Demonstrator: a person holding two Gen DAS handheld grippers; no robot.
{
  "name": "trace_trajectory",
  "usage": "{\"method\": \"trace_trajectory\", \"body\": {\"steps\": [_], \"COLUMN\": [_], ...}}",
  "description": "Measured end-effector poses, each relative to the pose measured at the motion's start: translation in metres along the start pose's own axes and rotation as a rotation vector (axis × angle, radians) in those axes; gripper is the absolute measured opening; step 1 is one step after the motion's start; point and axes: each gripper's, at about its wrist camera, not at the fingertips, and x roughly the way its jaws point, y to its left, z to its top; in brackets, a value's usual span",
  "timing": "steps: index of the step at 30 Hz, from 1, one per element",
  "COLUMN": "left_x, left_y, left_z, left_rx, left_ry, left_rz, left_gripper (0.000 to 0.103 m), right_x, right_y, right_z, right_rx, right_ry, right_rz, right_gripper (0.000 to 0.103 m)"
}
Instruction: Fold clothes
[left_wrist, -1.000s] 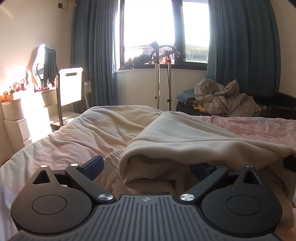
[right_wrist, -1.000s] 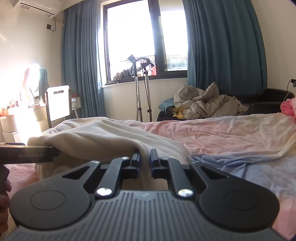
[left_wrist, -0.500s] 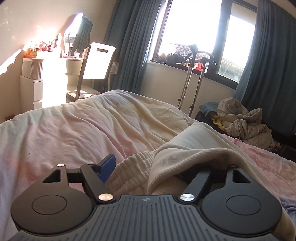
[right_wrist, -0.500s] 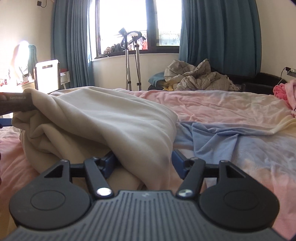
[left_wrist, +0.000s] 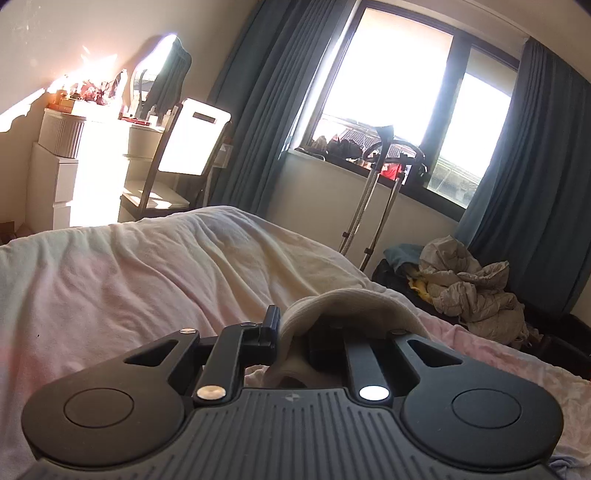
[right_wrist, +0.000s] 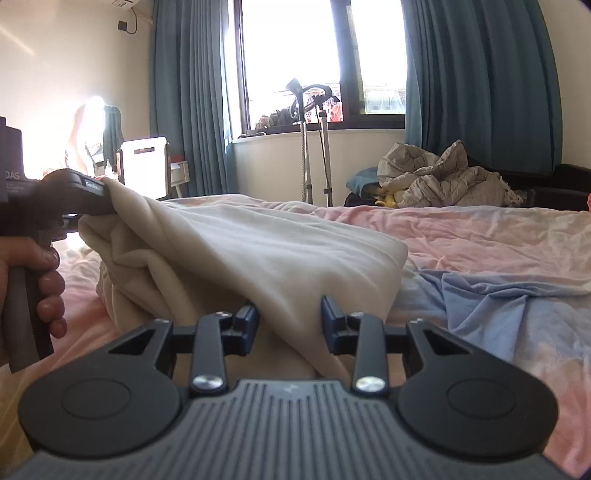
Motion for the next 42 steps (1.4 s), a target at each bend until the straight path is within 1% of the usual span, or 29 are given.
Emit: {"method": "trace_trajectory", "body": {"steps": [2,3,4,6,8,9,10,11,14,15,17,23,25,28,32,35,36,37,38,39,40,41,42], "left_x": [0.003,0.003,0.002,-0.003,-0.01,-0.014,-0.018,-0.021,-0.027,-0.026,-0.02,0.006,0.013,0.026,0.028,0.029,0.03,0.028,0.025,0.023,0.021,0.019,0.016], "left_y": [0.006,0.008,0.009,0.014,0.022,0.026,0.031,0.036,0.05,0.055,0.067,0.099,0.1,0.098,0.099,0.1,0.1,0.101,0.102,0.104,0.105,0.105,0.105], "left_z": [-0.005,-0.004,-0.003,-0.001,-0.002,-0.002,-0.003,-0.003,-0.004,-0.007,-0.014,-0.046,-0.051,-0.056,-0.06,-0.062,-0.063,-0.063,-0.063,-0.063,-0.064,-0.064,-0.064], "left_rx": [-0.027,-0.043,-0.057,-0.101,-0.165,-0.198,-0.233,-0.271,-0.375,-0.426,-0.532,-0.854,-0.877,-0.864,-0.856,-0.851,-0.849,-0.854,-0.864,-0.872,-0.878,-0.883,-0.884], "left_ry": [0.027,0.034,0.04,0.066,0.102,0.121,0.149,0.181,0.238,0.269,0.338,0.464,0.468,0.464,0.458,0.453,0.452,0.449,0.445,0.442,0.438,0.433,0.431], "left_rz": [0.013,0.01,0.005,-0.002,0.004,0.008,0.005,-0.013,-0.084,-0.094,-0.108,-0.2,-0.219,-0.243,-0.255,-0.264,-0.267,-0.271,-0.278,-0.284,-0.289,-0.295,-0.298], "left_gripper": [0.022,0.023,0.027,0.031,0.047,0.067,0.076,0.076,0.078,0.079,0.08,0.082,0.082,0.083,0.083,0.073,0.066,0.06,0.058,0.054,0.051,0.051,0.05], "right_x": [0.008,0.009,0.01,0.011,0.011,0.012,0.012,0.012,0.013,0.013,0.012,0.011,0.011,0.01,0.006,0.0,-0.002,-0.007,-0.012,-0.019,-0.026,-0.031,-0.035], "right_y": [0.004,0.004,0.004,0.001,-0.002,-0.003,-0.003,-0.003,-0.004,-0.004,-0.005,-0.013,-0.015,-0.02,-0.033,-0.042,-0.045,-0.048,-0.052,-0.055,-0.061,-0.065,-0.071], "right_z": [-0.005,-0.007,-0.008,-0.008,-0.008,-0.008,-0.008,-0.008,-0.007,-0.007,-0.007,-0.006,-0.006,-0.004,-0.001,0.002,0.003,0.007,0.01,0.014,0.019,0.024,0.028], "right_rx": [-0.03,-0.032,-0.031,-0.015,-0.001,0.001,0.0,-0.002,0.001,0.006,0.016,0.084,0.104,0.152,0.27,0.355,0.385,0.415,0.446,0.48,0.517,0.55,0.578], "right_ry": [0.041,0.045,0.049,0.052,0.054,0.053,0.053,0.053,0.057,0.059,0.06,0.074,0.077,0.077,0.07,0.053,0.044,0.025,0.003,-0.032,-0.071,-0.103,-0.126], "right_rz": [-0.006,-0.006,-0.006,-0.004,-0.002,-0.002,-0.003,-0.004,-0.006,-0.007,-0.008,0.004,0.011,0.027,0.075,0.11,0.123,0.137,0.154,0.18,0.21,0.228,0.23], "right_gripper": [0.038,0.038,0.038,0.039,0.04,0.04,0.041,0.041,0.042,0.042,0.042,0.044,0.044,0.044,0.044,0.044,0.044,0.044,0.044,0.044,0.044,0.044,0.044]}}
